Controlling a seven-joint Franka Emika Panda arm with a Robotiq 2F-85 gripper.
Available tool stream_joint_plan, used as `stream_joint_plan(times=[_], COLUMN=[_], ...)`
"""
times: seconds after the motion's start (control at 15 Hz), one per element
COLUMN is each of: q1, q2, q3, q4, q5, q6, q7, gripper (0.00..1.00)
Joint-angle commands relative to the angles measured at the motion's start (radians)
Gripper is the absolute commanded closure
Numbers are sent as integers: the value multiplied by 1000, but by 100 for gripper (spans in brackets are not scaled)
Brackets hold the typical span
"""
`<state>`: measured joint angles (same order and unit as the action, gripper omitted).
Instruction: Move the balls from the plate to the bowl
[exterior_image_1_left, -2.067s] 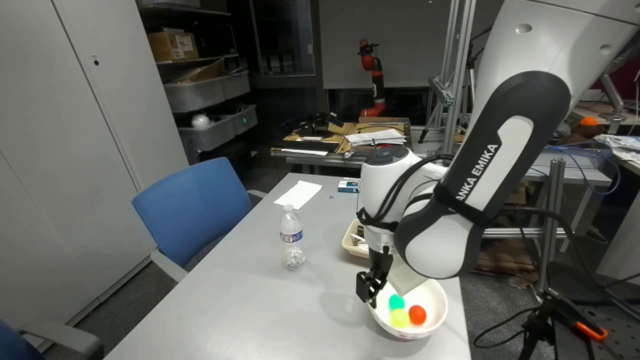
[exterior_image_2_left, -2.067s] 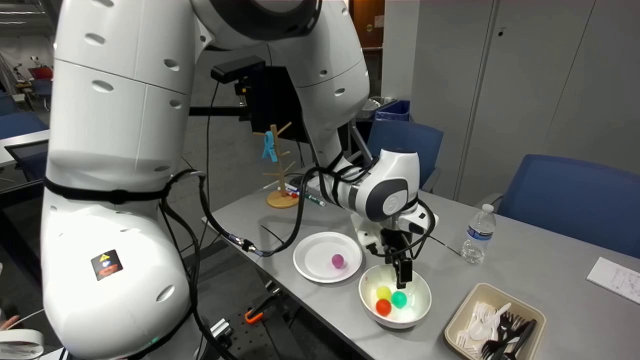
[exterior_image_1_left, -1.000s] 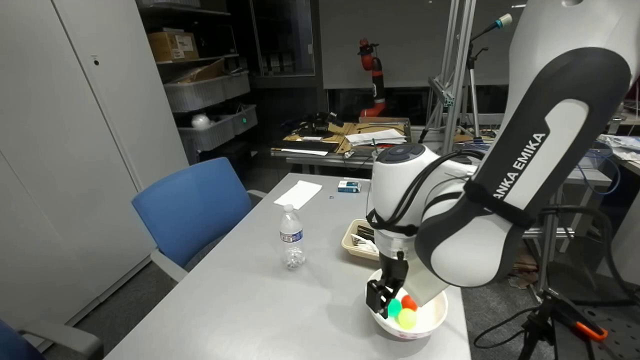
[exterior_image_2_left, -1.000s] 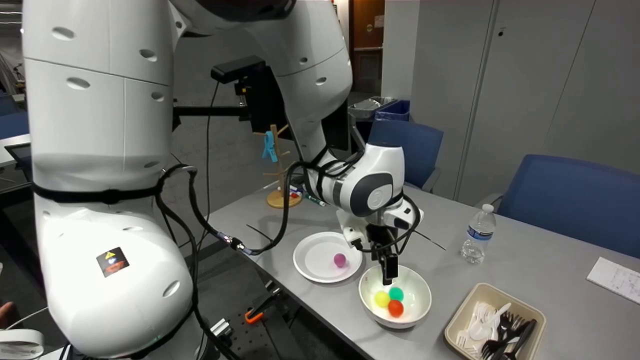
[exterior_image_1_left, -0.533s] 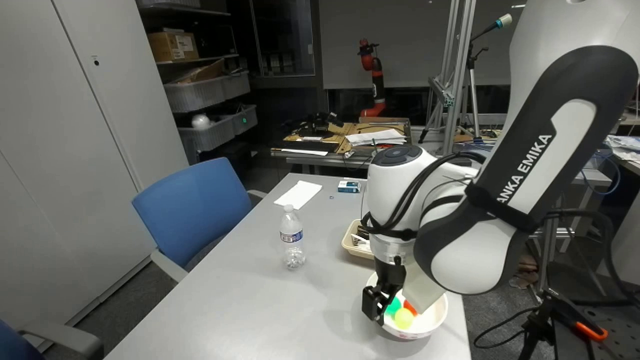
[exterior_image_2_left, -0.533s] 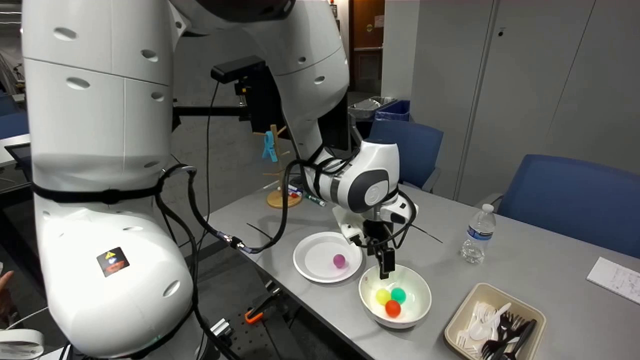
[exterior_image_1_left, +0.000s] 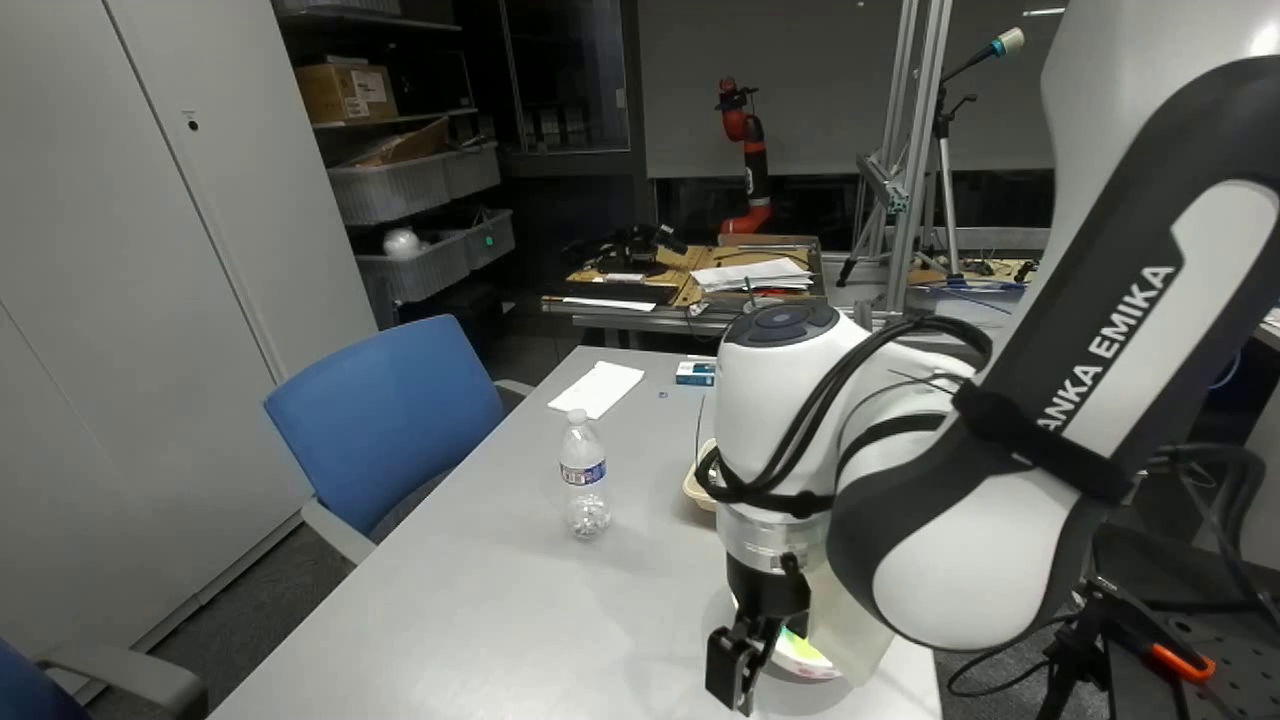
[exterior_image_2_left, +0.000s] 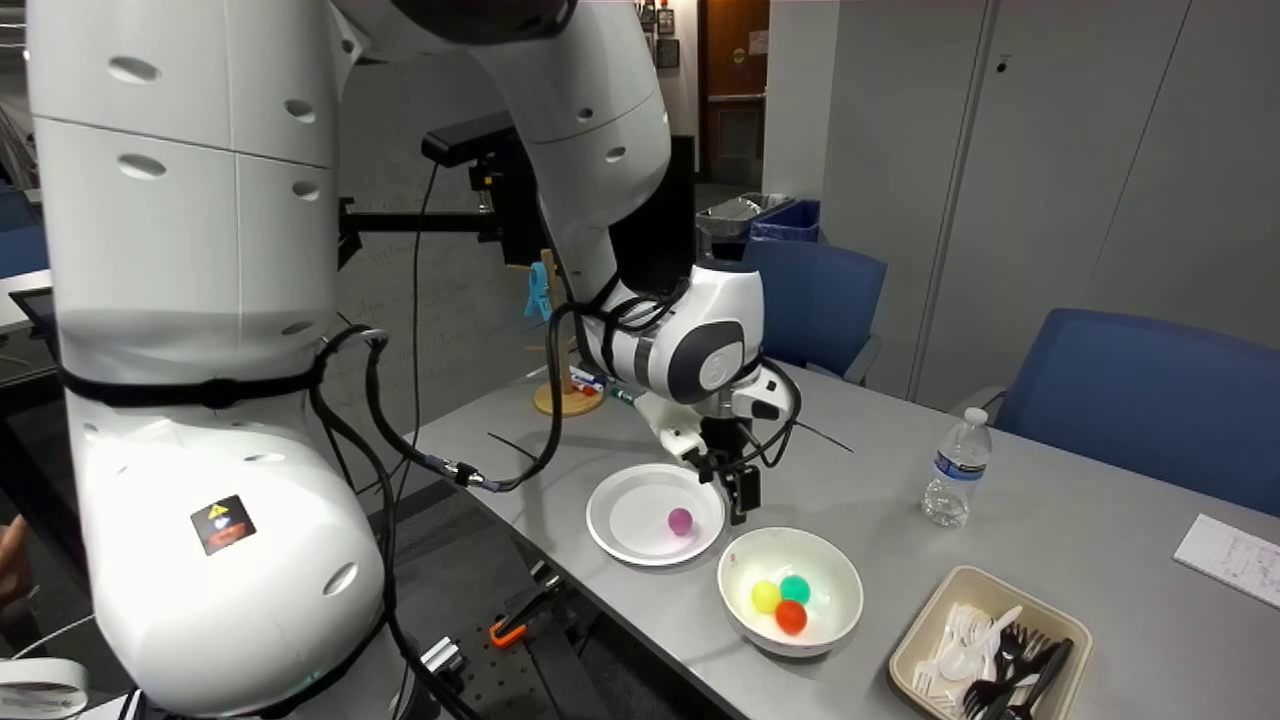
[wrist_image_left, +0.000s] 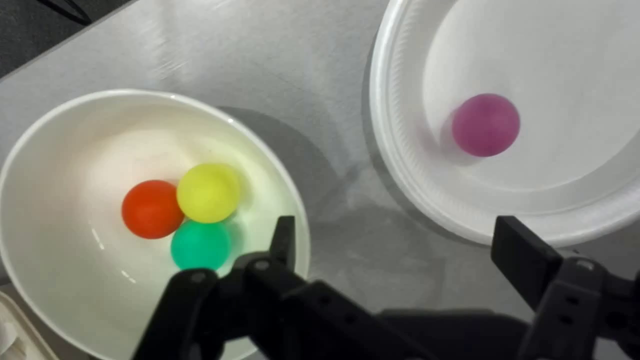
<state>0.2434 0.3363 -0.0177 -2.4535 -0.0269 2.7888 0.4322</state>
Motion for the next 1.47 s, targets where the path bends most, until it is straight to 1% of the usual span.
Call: stream_joint_plan(times=[0.0,0.27,0.4,0.93,1.4], q1=[-46,-71,-77,-91,-58], q2=[-19,14,40,157,221], q3=[97,169,184,192,159], q4=[-15,0,14,84,126], q5=[80,135,144,128,109], q6=[13,22,27,32,51], q7=[-122,-233,-269,-355,-320], gripper=[0,0,0,0,0])
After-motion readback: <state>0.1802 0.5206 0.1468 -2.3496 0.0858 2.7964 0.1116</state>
